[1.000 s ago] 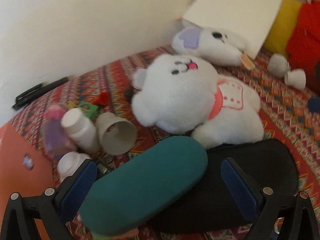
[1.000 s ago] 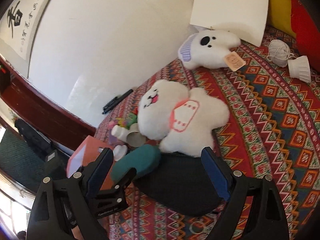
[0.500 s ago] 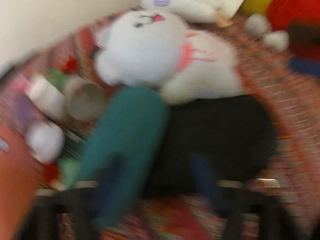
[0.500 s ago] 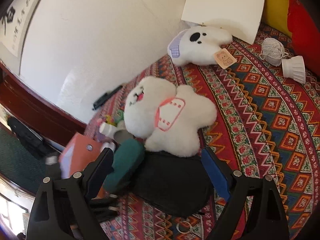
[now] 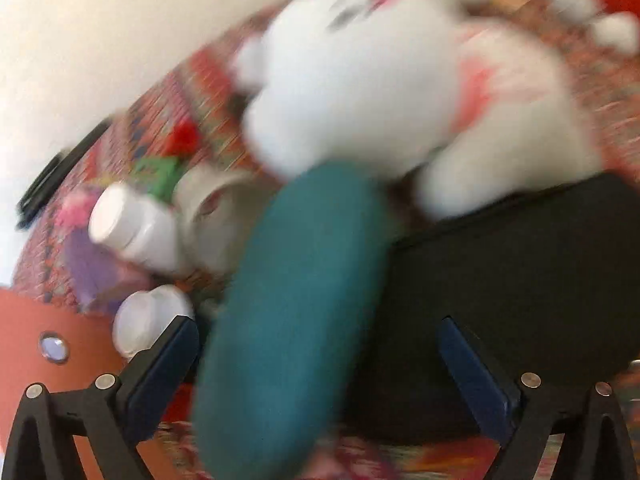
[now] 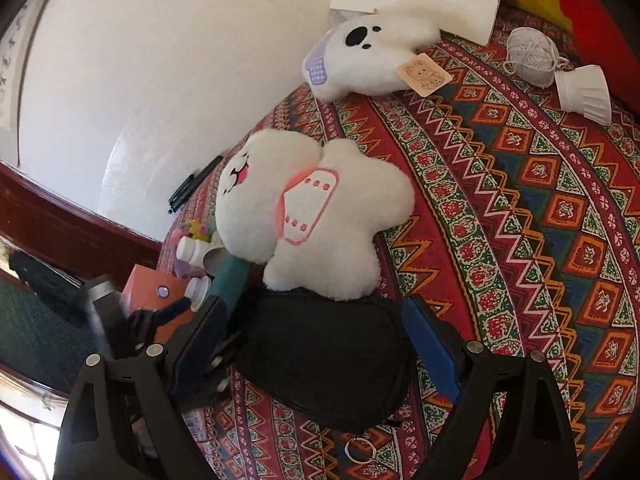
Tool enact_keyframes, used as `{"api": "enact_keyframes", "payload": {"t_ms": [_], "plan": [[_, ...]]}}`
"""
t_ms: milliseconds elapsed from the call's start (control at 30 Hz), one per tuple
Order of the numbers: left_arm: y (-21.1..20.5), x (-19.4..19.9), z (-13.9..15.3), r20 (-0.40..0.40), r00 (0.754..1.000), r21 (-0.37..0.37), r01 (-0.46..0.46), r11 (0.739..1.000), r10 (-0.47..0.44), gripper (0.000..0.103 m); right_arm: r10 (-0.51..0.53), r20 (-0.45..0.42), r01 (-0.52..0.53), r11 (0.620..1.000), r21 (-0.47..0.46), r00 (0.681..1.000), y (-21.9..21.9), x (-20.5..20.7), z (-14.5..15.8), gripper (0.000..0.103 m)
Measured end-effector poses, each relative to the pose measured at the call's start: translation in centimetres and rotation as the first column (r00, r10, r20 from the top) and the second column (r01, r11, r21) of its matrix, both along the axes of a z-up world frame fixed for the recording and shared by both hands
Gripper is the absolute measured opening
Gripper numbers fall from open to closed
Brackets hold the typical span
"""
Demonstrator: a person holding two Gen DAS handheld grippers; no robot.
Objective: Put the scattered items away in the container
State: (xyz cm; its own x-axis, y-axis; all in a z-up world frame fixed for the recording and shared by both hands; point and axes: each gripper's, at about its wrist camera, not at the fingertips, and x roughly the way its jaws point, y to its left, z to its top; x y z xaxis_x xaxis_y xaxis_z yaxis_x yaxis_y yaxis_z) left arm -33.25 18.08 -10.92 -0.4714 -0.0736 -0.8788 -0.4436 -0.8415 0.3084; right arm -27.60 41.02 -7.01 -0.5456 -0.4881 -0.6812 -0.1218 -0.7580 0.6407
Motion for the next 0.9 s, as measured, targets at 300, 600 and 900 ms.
{"api": "enact_keyframes", "payload": {"t_ms": [300, 600, 900], "plan": [[-3.3, 0.5, 1.9, 0.068, 0.983, 0.223, -0.182, 0.958, 0.171, 0.048, 0.042, -0.018, -0.042, 0.999, 0.009, 0.999, -0.8, 0.0, 0.4, 0.088], [-7.1, 10.7, 2.9, 0.165, 0.933, 0.481, -0.358, 0.8, 0.319, 0.041, 0.045, 0.088, -0.039, 0.997, -0.073, 0.995, 0.6, 0.4, -2.8, 0.085], [-6.4, 10.8, -1.1, 0.286, 0.889, 0.452, -0.455, 0.768, 0.359, 0.042, 0.115, 0.214, -0.048, 0.955, -0.294, 0.97, 1.1, -0.7, -8.5, 0.089]]}}
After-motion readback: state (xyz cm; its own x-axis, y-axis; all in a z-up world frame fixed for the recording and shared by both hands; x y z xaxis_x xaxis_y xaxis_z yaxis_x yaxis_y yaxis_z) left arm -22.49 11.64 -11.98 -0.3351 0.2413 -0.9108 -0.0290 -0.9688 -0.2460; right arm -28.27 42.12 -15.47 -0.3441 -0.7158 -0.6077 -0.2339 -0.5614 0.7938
